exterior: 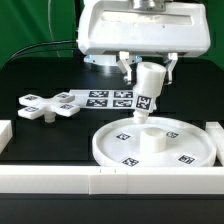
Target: Assemble round table
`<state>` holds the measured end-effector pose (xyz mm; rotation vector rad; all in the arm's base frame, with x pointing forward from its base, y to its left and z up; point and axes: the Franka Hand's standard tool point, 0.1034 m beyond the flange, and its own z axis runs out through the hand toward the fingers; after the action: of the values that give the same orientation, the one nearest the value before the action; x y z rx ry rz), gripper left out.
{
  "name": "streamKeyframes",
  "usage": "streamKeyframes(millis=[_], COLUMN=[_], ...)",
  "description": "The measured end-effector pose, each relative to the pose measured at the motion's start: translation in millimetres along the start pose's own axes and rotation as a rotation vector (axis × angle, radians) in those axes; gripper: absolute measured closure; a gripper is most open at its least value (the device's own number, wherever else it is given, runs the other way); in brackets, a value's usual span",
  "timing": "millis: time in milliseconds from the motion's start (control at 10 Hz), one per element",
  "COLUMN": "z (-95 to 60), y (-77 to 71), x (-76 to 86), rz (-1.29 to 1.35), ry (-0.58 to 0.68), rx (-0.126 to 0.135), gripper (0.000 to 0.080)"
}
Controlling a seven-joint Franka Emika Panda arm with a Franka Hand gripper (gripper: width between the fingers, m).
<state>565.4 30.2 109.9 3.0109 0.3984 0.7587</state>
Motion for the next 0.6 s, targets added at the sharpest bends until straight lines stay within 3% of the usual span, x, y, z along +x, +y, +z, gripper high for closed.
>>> streamKeyframes(millis=[100, 300, 600], z=[4.6, 6.5, 6.0], y=[-12.3, -13.1, -17.1], x=[-1.8, 4.7, 6.4], rz=[-0.008, 0.015, 0.006], ry=[-0.007, -0.005, 0.013], rx=[0.020, 0.048, 0.046], gripper=[0.0390, 0.0390, 0.0390])
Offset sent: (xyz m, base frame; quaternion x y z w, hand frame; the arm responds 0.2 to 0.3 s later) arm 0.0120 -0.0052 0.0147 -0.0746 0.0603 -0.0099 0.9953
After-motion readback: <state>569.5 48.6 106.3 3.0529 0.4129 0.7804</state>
